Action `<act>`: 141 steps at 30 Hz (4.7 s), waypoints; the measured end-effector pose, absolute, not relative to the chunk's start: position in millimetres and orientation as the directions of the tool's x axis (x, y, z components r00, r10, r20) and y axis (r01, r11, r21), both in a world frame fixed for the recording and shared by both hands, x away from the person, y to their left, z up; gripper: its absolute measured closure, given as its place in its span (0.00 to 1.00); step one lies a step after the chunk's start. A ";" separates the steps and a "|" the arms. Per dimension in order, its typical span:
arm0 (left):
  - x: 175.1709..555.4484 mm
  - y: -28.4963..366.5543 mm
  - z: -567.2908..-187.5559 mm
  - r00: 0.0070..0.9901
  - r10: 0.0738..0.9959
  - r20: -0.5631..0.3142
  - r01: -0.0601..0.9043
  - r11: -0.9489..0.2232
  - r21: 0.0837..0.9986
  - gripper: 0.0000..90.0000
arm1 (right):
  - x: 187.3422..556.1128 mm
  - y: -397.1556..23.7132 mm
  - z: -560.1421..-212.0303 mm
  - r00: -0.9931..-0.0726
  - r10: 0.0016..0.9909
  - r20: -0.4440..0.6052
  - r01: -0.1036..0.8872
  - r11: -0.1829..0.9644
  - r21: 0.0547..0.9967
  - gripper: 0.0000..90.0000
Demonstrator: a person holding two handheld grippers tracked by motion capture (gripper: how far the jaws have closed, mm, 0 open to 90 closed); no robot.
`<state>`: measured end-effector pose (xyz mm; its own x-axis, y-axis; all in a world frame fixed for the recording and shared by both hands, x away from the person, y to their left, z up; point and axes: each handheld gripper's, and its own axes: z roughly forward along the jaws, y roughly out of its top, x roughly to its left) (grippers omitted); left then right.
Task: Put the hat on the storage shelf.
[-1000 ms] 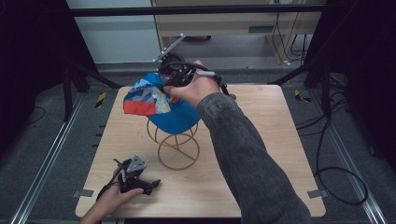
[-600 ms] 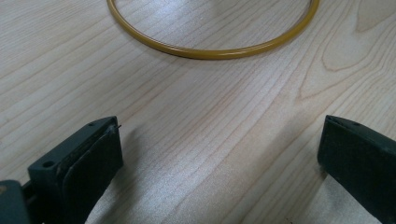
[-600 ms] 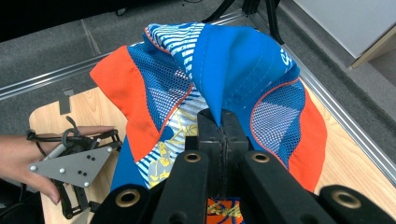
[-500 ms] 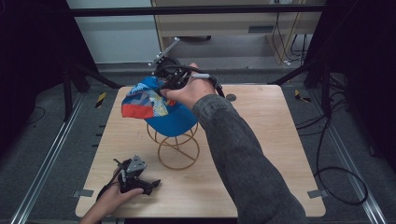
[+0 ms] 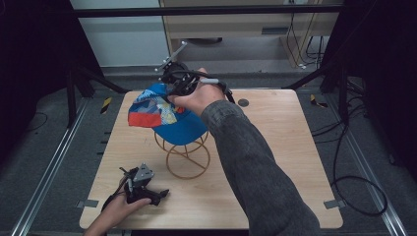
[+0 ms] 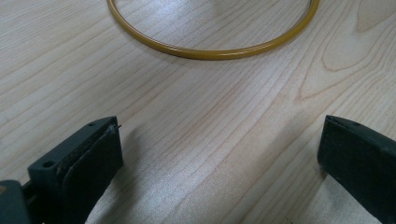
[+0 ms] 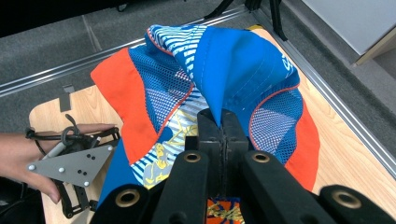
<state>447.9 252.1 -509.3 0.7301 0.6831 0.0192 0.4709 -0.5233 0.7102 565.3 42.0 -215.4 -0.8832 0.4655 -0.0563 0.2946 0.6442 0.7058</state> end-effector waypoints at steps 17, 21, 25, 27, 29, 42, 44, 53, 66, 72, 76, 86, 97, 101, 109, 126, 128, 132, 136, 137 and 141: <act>447.9 252.0 -509.3 0.730 0.683 0.020 0.471 -0.523 0.710 0.00 | 564.5 37.8 -219.6 -0.885 0.463 -0.046 0.302 0.648 0.700 1.00; 447.9 252.0 -509.3 0.730 0.684 0.020 0.471 -0.523 0.711 0.00 | 564.3 37.9 -220.5 -0.887 0.460 -0.046 0.302 0.652 0.696 1.00; 447.8 252.0 -509.3 0.729 0.684 0.020 0.471 -0.522 0.711 0.00 | 563.5 37.4 -221.0 -0.888 0.457 -0.044 0.303 0.654 0.693 1.00; 447.8 252.0 -509.3 0.729 0.684 0.019 0.471 -0.522 0.711 0.00 | 562.8 37.2 -221.2 -0.889 0.455 -0.043 0.302 0.655 0.692 1.00; 447.7 252.0 -509.3 0.729 0.685 0.019 0.472 -0.522 0.711 0.00 | 562.4 37.0 -221.8 -0.891 0.453 -0.042 0.302 0.658 0.690 1.00; 447.7 251.9 -509.3 0.728 0.685 0.019 0.472 -0.522 0.711 0.00 | 561.1 37.5 -227.5 -0.895 0.444 -0.036 0.307 0.674 0.672 0.98; 447.7 251.9 -509.3 0.728 0.685 0.020 0.472 -0.522 0.711 0.00 | 561.2 37.6 -228.0 -0.895 0.444 -0.036 0.308 0.675 0.671 0.98; 447.6 251.9 -509.3 0.728 0.685 0.019 0.472 -0.522 0.711 0.00 | 560.8 37.0 -227.7 -0.895 0.445 -0.038 0.307 0.673 0.673 0.95; 447.6 251.9 -509.3 0.728 0.686 0.019 0.472 -0.521 0.711 0.00 | 560.2 33.9 -228.7 -0.889 0.457 -0.031 0.316 0.661 0.680 0.82; 447.6 252.0 -509.3 0.728 0.685 0.020 0.472 -0.522 0.710 0.00 | 559.3 33.8 -227.8 -0.886 0.462 -0.031 0.319 0.656 0.684 0.74; 447.6 252.0 -509.4 0.727 0.686 0.018 0.473 -0.521 0.711 0.00 | 558.2 34.1 -227.3 -0.883 0.469 -0.030 0.323 0.653 0.684 0.68; 447.2 252.0 -509.4 0.726 0.687 0.018 0.474 -0.520 0.710 0.00 | 551.9 31.7 -223.4 -0.882 0.469 -0.034 0.313 0.638 0.704 0.58; 447.4 252.0 -509.4 0.727 0.686 0.017 0.474 -0.520 0.710 0.00 | 544.2 20.9 -213.8 -0.863 0.501 -0.060 0.308 0.618 0.723 0.28; 447.4 252.0 -509.4 0.727 0.686 0.017 0.474 -0.520 0.710 0.00 | 544.7 20.9 -217.8 -0.860 0.507 -0.060 0.319 0.625 0.713 0.18; 447.4 252.1 -509.3 0.727 0.686 0.017 0.474 -0.520 0.710 0.00 | 541.5 18.3 -220.1 -0.864 0.500 -0.069 0.304 0.625 0.719 0.08; 446.9 252.1 -509.3 0.728 0.685 0.017 0.474 -0.521 0.710 0.00 | 526.6 -22.2 -215.3 -0.834 0.548 -0.073 0.303 0.563 0.769 0.08; 446.9 252.0 -509.4 0.728 0.686 0.018 0.474 -0.521 0.710 0.00 | 525.3 -30.1 -216.6 -0.820 0.567 -0.073 0.310 0.548 0.777 0.12; 446.8 252.0 -509.4 0.728 0.685 0.018 0.473 -0.521 0.710 0.00 | 522.3 -47.2 -219.7 -0.803 0.591 -0.084 0.311 0.534 0.786 0.15; 446.8 252.0 -509.2 0.729 0.684 0.018 0.473 -0.523 0.709 0.00 | 513.7 -72.8 -221.9 -0.783 0.615 -0.090 0.314 0.516 0.797 0.13; 446.8 251.9 -509.3 0.730 0.683 0.018 0.473 -0.523 0.709 0.00 | 512.2 -79.6 -222.7 -0.779 0.620 -0.091 0.314 0.513 0.799 0.13; 446.8 251.7 -509.3 0.731 0.683 0.018 0.472 -0.524 0.709 0.00 | 508.0 -105.7 -228.3 -0.757 0.649 -0.081 0.328 0.484 0.811 0.13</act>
